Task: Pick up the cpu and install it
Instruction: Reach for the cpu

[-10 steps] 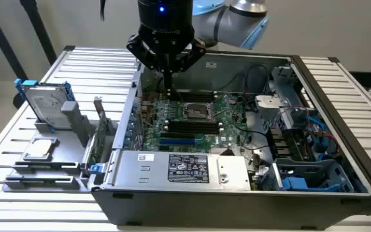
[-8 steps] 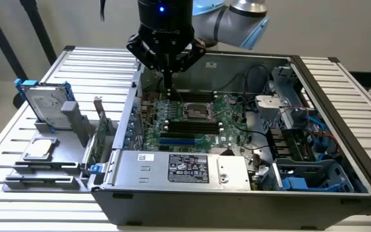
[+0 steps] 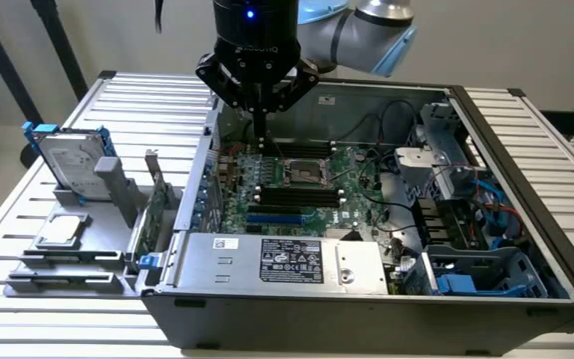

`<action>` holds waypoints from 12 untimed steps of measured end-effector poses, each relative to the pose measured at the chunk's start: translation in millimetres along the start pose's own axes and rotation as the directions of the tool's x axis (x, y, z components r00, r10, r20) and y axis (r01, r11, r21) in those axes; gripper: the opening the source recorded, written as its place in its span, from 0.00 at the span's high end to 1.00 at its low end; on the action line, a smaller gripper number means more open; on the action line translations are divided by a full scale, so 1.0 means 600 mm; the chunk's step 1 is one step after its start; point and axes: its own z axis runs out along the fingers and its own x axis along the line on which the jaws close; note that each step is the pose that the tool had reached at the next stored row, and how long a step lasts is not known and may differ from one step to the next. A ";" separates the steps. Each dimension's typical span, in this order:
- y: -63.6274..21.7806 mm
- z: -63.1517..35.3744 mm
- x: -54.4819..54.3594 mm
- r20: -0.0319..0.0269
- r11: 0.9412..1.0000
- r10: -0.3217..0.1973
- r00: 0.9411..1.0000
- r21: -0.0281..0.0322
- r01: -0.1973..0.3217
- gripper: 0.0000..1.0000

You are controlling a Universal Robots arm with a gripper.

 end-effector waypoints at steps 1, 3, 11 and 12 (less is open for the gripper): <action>0.000 0.000 0.000 0.000 1.000 0.000 1.000 0.000 0.000 0.89; 0.000 0.000 0.000 0.000 1.000 0.000 1.000 0.000 0.000 0.89; -0.006 -0.001 0.052 0.001 1.000 0.000 1.000 0.000 0.000 0.89; -0.007 -0.001 0.060 0.001 1.000 0.000 1.000 0.000 0.000 0.89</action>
